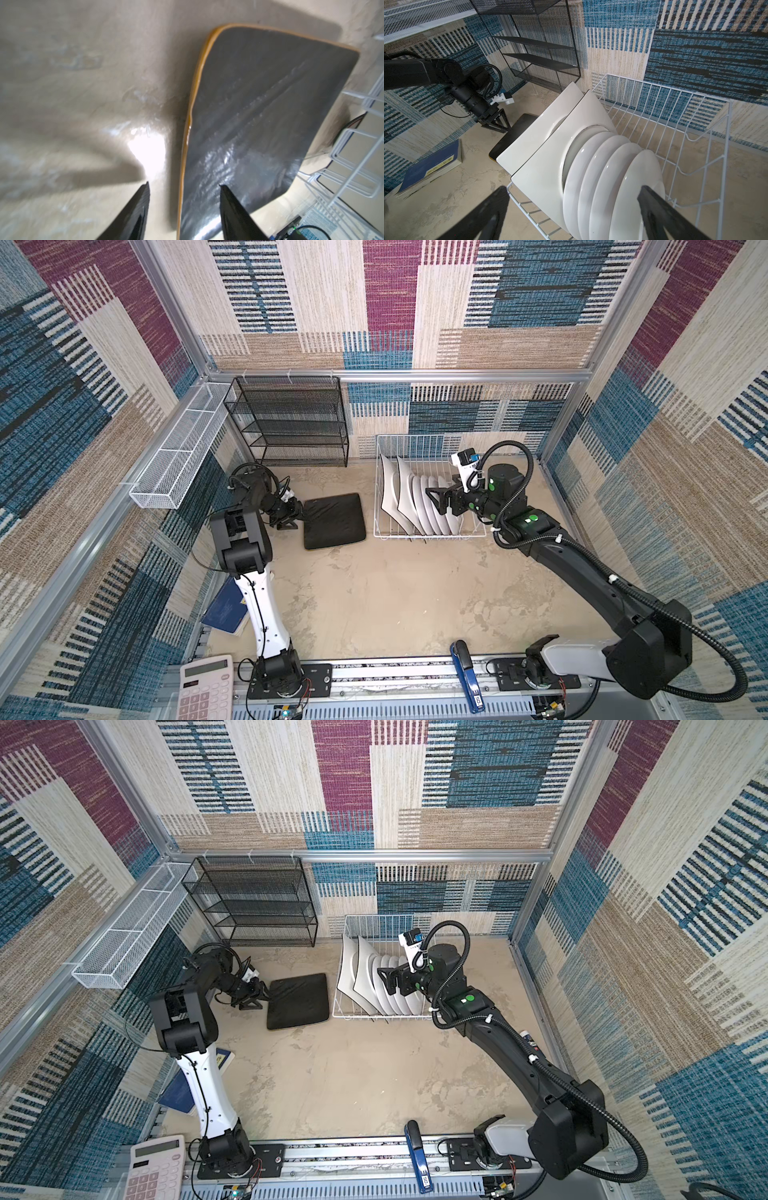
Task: Unload the plates from the dish rack
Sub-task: 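Open the left gripper and lift it away from the dark plate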
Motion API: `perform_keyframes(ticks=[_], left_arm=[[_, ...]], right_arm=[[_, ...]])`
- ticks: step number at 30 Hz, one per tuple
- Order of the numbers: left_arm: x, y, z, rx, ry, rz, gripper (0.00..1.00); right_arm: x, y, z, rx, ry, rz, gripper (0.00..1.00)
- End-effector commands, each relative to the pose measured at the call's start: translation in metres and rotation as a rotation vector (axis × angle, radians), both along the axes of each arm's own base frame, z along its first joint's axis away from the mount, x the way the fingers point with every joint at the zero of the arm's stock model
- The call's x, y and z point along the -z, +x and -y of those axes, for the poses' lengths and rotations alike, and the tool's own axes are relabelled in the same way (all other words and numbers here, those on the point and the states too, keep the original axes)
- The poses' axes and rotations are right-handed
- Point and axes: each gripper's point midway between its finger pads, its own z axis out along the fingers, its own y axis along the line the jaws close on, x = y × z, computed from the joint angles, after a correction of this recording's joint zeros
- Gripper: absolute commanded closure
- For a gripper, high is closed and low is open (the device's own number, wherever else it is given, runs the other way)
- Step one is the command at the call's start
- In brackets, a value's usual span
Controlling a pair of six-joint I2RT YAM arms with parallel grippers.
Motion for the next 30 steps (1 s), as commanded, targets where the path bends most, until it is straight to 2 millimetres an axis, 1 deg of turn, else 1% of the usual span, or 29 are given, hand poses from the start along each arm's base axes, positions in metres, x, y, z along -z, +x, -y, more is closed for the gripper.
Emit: perform_keyframes(ticks=[1,4,8,9,11,14,18,21,23,28,30], left_arm=[[-0.016,0.003,-0.003,-0.034,0.021,0.036,0.42],[-0.036,0.003,0.001,-0.054,0.01,0.082,0.41],[-0.069,0.003,0.016,-0.088,-0.064,0.195,0.4],[-0.078,0.003,0.024,-0.09,-0.104,0.225,0.4],[-0.098,0.002,0.033,-0.096,-0.132,0.29,0.38],[-0.127,-0.001,0.046,-0.098,-0.156,0.377,0.36],[-0.169,-0.008,0.07,-0.037,-0.148,0.489,0.34],[-0.199,-0.018,0.095,0.032,-0.158,0.566,0.32],[-0.215,-0.024,0.113,0.077,-0.158,0.604,0.3],[-0.237,-0.039,0.158,0.169,-0.154,0.651,0.26],[-0.241,-0.043,0.176,0.206,-0.153,0.661,0.24]], right_arm=[[-0.008,0.003,0.001,0.015,0.01,0.034,0.01],[-0.01,0.005,0.004,0.033,0.005,0.04,0.01],[-0.013,0.005,0.005,0.042,0.017,0.045,0.01],[-0.014,0.005,0.005,0.044,0.022,0.043,0.01],[-0.014,0.006,0.006,0.054,0.036,0.04,0.01],[-0.016,0.006,0.006,0.066,0.061,0.032,0.01],[-0.02,0.004,0.006,0.064,0.093,0.031,0.01],[-0.023,0.002,0.006,0.064,0.106,0.039,0.01],[-0.023,0.002,0.008,0.074,0.115,0.04,0.01],[-0.028,0.001,0.007,0.074,0.146,0.045,0.01],[-0.029,0.0,0.006,0.067,0.152,0.045,0.01]])
